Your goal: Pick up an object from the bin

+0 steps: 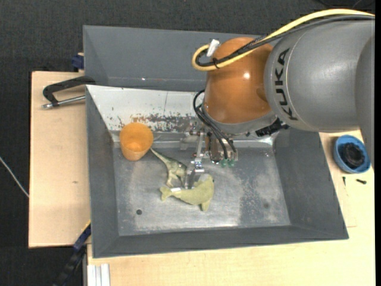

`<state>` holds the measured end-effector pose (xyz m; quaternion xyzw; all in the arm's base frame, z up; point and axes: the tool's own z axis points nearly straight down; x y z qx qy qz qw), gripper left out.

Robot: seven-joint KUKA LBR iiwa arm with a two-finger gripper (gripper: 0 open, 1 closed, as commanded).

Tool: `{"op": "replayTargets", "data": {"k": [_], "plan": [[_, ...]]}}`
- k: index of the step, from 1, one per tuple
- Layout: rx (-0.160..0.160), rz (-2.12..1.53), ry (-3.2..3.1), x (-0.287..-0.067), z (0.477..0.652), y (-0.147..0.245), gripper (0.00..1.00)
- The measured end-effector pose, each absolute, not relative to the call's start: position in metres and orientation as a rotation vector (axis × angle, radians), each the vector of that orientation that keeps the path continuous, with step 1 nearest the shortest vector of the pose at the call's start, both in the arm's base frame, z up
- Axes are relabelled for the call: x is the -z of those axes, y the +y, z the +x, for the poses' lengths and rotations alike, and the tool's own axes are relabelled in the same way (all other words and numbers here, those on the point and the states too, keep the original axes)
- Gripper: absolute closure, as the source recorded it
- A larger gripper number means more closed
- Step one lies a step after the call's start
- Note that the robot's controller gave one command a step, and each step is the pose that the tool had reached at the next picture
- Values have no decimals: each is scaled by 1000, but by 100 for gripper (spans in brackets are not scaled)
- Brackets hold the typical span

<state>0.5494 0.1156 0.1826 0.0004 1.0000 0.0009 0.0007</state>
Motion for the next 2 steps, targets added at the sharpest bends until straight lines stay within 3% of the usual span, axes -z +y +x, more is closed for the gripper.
{"op": "replayTargets", "data": {"k": [1,2], "plan": [[-5,202,3128,-70,561,123,0],[-7,202,3123,-75,563,123,100]]}}
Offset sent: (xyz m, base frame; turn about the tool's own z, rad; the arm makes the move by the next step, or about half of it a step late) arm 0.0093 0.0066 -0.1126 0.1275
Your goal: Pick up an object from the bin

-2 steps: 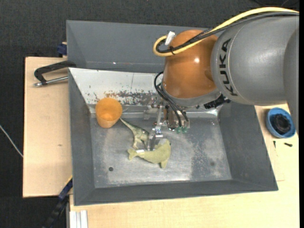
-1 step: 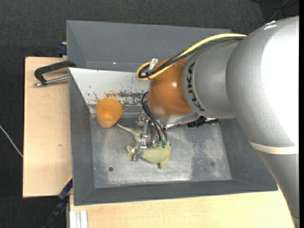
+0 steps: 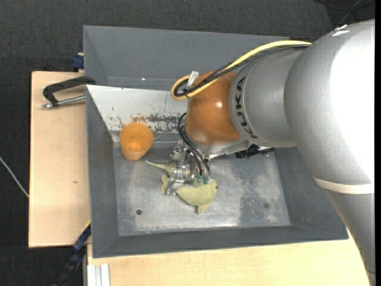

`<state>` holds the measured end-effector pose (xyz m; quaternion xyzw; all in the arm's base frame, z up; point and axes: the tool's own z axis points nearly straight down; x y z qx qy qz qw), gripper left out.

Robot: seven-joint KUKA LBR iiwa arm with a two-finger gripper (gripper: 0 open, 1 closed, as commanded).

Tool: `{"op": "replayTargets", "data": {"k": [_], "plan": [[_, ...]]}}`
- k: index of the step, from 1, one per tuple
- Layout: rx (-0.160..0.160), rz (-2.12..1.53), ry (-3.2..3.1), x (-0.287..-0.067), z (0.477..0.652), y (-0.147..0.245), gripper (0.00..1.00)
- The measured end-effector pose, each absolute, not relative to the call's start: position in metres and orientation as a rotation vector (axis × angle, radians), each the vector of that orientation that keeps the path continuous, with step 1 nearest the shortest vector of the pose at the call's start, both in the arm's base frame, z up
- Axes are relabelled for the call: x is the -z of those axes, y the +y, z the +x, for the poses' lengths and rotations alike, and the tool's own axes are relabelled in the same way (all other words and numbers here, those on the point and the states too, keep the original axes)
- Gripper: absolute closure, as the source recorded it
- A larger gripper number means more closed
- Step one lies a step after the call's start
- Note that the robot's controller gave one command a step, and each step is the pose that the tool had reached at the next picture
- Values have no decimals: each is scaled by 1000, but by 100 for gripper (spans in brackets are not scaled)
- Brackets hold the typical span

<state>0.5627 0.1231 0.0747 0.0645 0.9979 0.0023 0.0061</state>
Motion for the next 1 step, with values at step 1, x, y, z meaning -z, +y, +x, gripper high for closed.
{"op": "replayTargets", "data": {"k": [1], "plan": [[-6,180,3123,-242,561,100,100]]}}
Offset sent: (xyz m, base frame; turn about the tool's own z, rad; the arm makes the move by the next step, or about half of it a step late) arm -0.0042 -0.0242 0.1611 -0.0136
